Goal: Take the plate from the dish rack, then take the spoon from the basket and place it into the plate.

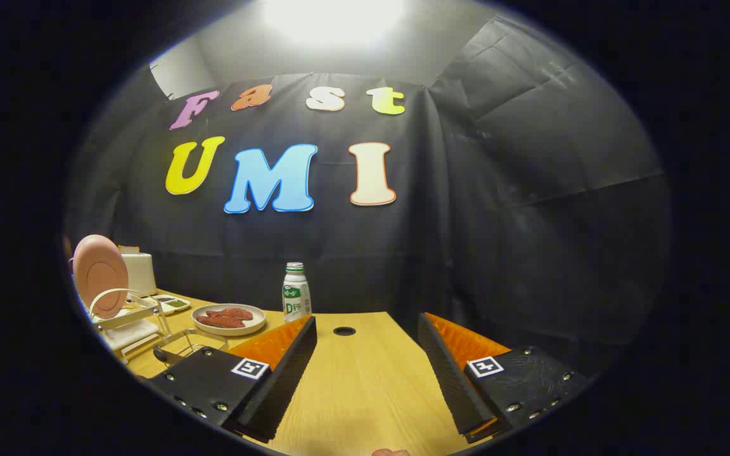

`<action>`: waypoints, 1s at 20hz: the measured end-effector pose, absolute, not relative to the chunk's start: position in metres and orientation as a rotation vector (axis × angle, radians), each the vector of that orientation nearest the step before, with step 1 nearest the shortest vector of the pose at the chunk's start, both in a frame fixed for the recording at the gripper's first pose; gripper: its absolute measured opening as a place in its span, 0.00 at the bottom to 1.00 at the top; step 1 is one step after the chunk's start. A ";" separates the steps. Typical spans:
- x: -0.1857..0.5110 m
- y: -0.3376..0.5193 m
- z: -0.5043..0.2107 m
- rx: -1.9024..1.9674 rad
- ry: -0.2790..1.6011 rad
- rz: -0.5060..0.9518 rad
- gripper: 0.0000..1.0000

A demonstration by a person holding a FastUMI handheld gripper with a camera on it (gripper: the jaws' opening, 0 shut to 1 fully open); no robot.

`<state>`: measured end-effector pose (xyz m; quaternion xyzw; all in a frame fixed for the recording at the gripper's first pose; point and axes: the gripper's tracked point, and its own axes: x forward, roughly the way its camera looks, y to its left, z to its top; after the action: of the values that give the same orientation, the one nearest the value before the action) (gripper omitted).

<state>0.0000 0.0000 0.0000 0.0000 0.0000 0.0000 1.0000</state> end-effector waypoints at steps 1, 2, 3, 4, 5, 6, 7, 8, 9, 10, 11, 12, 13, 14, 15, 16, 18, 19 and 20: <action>-0.010 -0.006 0.007 -0.010 0.005 -0.014 0.98; -0.022 -0.011 0.012 -0.020 0.016 -0.031 0.98; -0.034 -0.015 0.016 -0.027 0.030 -0.046 0.98; -0.048 -0.016 0.021 -0.034 0.045 -0.059 0.98; -0.062 -0.015 0.026 -0.041 0.060 -0.073 0.98; -0.077 -0.012 0.032 -0.045 0.072 -0.084 0.98; -0.090 -0.007 0.039 -0.044 0.079 -0.093 0.98; -0.102 0.000 0.046 -0.038 0.088 -0.100 0.98; -0.114 0.010 0.052 -0.025 0.102 -0.103 0.98; -0.124 0.022 0.060 -0.009 0.117 -0.098 0.98; -0.133 0.035 0.066 0.002 0.129 -0.092 0.98; -0.140 0.049 0.076 0.011 0.132 -0.081 0.98; -0.146 0.064 0.087 0.019 0.131 -0.063 0.98; -0.150 0.080 0.097 0.023 0.129 -0.044 0.98; -0.152 0.096 0.106 0.028 0.127 -0.026 0.98; -0.153 0.112 0.116 0.038 0.120 -0.005 0.98; -0.151 0.144 0.137 0.058 0.096 0.038 0.98; -0.149 0.160 0.144 0.061 0.086 0.061 0.98; -0.147 0.175 0.150 0.059 0.080 0.086 0.98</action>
<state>-0.1472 0.1754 0.1503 0.0294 0.0400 0.0430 0.9978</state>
